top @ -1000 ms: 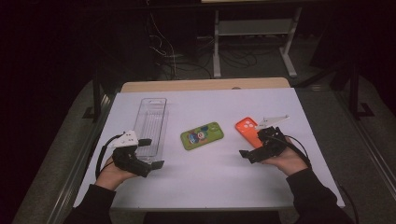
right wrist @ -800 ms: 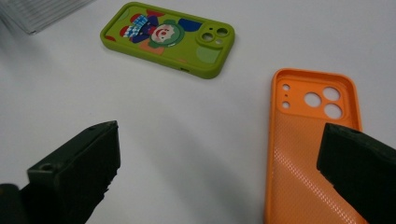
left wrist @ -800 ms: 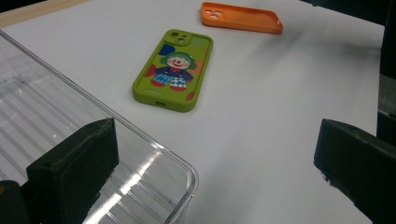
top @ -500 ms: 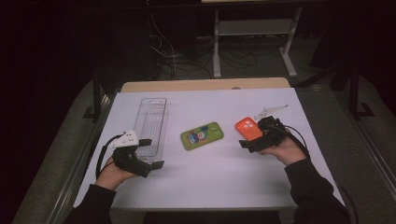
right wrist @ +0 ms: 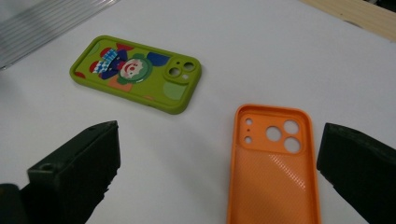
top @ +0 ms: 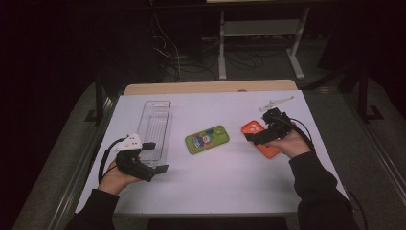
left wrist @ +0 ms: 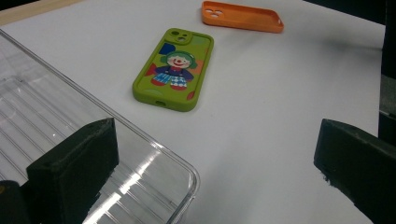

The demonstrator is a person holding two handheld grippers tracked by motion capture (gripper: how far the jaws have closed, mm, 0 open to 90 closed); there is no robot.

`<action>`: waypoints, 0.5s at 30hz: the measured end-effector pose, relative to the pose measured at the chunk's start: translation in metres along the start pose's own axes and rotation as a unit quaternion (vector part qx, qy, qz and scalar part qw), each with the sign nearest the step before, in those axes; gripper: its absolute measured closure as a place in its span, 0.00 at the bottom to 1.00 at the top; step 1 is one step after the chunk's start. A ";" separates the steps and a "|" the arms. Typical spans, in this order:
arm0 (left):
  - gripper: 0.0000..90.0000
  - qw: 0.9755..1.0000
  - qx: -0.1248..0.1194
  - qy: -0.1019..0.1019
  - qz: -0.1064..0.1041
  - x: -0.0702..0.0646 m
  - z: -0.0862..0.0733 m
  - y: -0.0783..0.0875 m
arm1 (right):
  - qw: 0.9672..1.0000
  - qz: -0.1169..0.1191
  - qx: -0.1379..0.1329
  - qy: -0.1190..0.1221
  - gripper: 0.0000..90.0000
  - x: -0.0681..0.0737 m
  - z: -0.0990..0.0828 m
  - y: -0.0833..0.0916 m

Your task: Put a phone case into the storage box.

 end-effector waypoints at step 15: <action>0.00 1.000 0.000 0.000 0.000 0.000 0.000 0.000 | 0.999 -0.025 -0.002 -0.024 0.00 -0.024 0.022 0.003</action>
Point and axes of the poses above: each handheld gripper's, and its own axes: y roughly backward along the jaws, z roughly out of its top, x roughly to its left, the point moved 6 cm from there along -y, roughly forward along the jaws, and after that the axes turned 12 degrees about x, right-handed, at the moved point
